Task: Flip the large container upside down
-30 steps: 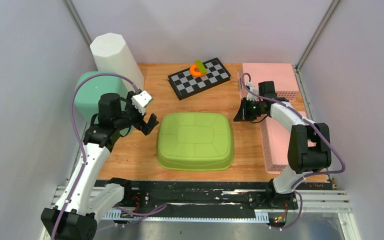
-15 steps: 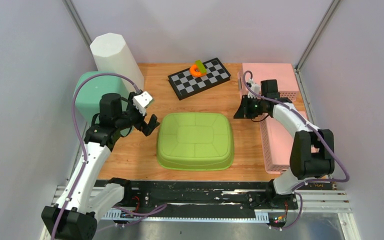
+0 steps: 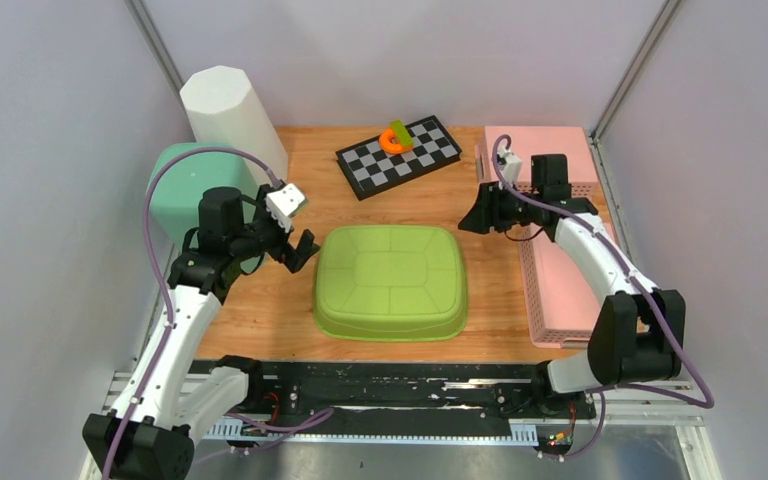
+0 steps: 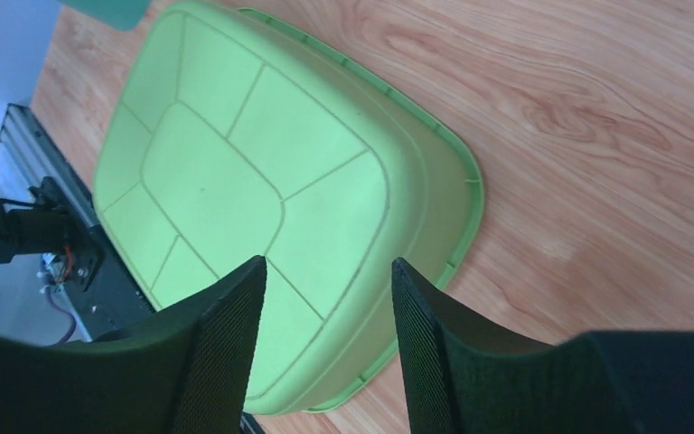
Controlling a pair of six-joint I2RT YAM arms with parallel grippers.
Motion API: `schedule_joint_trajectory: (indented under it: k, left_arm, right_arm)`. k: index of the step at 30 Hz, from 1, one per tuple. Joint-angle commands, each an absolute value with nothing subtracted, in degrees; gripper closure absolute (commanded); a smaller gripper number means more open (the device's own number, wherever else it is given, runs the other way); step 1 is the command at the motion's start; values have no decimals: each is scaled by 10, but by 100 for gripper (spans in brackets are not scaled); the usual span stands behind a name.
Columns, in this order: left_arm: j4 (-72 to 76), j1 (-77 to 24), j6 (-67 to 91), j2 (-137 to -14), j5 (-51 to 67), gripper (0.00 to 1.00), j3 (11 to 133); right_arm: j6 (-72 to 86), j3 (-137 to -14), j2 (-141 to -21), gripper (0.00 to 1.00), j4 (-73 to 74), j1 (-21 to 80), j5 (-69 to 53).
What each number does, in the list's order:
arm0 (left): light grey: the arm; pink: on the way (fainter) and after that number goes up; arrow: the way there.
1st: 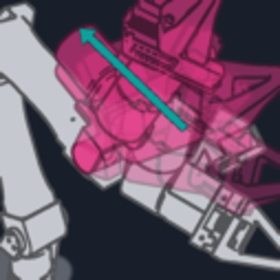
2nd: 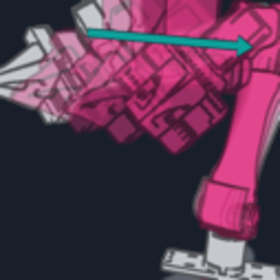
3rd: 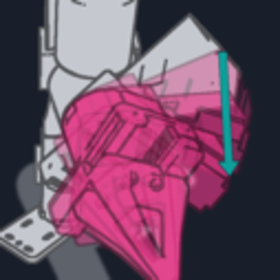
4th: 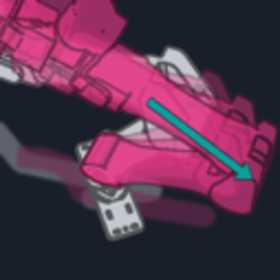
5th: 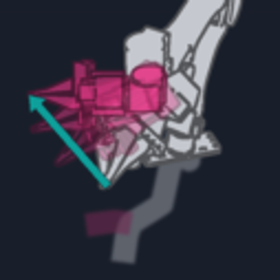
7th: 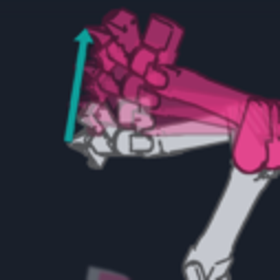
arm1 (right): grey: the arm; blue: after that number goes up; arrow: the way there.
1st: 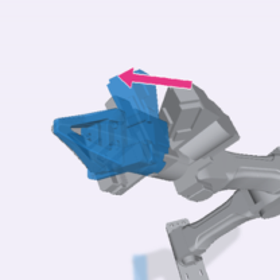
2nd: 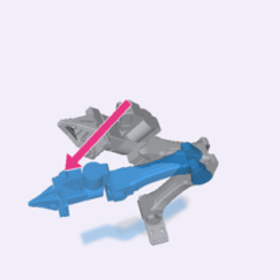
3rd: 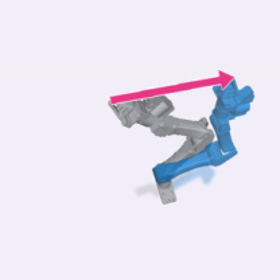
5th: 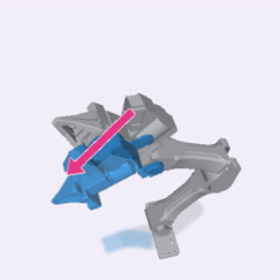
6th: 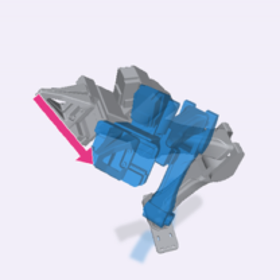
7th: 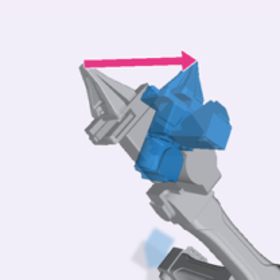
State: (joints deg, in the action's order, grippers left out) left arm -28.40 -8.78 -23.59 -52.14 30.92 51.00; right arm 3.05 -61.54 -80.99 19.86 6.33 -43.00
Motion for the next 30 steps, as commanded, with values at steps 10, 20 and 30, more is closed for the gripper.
schedule_joint_trajectory:
  k: [10, 20, 30]
  left_arm:
    - [-298, -89, -244, -506, 339, 0, 518]
    - [-412, -89, -318, -468, 432, 0, 578]
    - [-588, -89, -417, -459, 490, 0, 686]
  right_arm:
    - [-107, -679, -755, 28, 286, 156, -545]
    - [-256, -702, -654, 0, 413, 167, -577]
    - [-402, -717, -534, 0, 561, 167, -615]
